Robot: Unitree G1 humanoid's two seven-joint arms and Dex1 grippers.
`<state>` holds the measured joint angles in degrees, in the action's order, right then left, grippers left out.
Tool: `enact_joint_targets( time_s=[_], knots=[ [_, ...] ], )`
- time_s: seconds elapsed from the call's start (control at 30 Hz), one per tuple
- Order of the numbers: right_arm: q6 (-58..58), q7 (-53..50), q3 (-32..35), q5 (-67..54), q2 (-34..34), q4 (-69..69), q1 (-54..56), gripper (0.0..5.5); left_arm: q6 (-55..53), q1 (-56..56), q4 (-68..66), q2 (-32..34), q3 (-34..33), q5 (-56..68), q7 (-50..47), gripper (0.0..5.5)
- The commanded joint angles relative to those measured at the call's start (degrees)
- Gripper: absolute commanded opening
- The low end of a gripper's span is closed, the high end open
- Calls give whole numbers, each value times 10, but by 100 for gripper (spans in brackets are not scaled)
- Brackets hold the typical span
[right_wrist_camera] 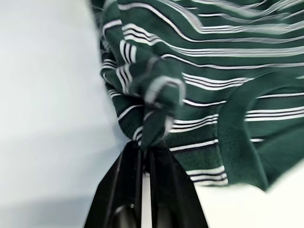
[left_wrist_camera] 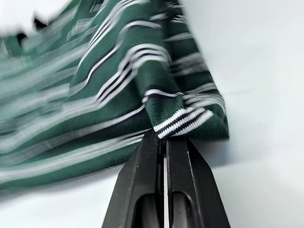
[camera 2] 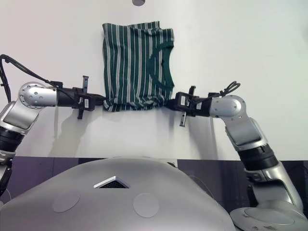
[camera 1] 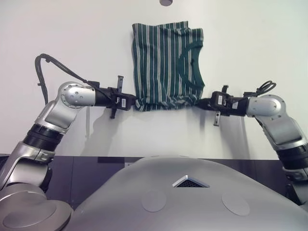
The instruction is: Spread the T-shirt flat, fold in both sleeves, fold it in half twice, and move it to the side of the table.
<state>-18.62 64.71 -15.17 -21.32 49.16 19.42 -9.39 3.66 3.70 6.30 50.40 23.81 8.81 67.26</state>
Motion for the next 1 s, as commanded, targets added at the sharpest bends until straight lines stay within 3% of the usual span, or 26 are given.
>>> enact_joint_targets(
  time_s=[0.03,0.2,0.3,0.43,0.53,0.63,0.7,0.77,0.83,0.9,1.0],
  knots=[
    [-204,-42,115,-235,-38,8,103,1,-224,56,50,-24,-86,202,8,0],
    [-286,-95,182,-299,-104,-169,221,0,-320,211,-90,-154,-148,258,-76,0],
    [-269,-140,172,-249,-147,-272,272,0,-282,283,-249,-233,-121,168,-150,0],
    [-210,-169,142,-159,-188,-353,308,0,-249,313,-390,-285,-111,103,-178,0],
    [-182,-218,150,-117,-226,-415,329,68,-231,316,-438,-315,-133,87,-212,54],
    [-166,-267,203,-120,-259,-465,348,77,-228,326,-474,-346,-185,97,-276,67],
    [-157,-312,293,-174,-282,-485,367,77,-247,337,-495,-366,-266,145,-332,67],
    [-151,-326,330,-196,-296,-473,367,77,-272,341,-505,-379,-327,188,-362,67],
    [-143,-298,290,-176,-311,-417,342,77,-278,326,-497,-386,-346,195,-374,67],
    [-119,-248,198,-127,-331,-376,319,41,-276,315,-485,-387,-360,196,-379,50],
    [-78,-226,136,-74,-381,-440,330,0,-271,324,-494,-388,-373,194,-382,5]
  ],
)
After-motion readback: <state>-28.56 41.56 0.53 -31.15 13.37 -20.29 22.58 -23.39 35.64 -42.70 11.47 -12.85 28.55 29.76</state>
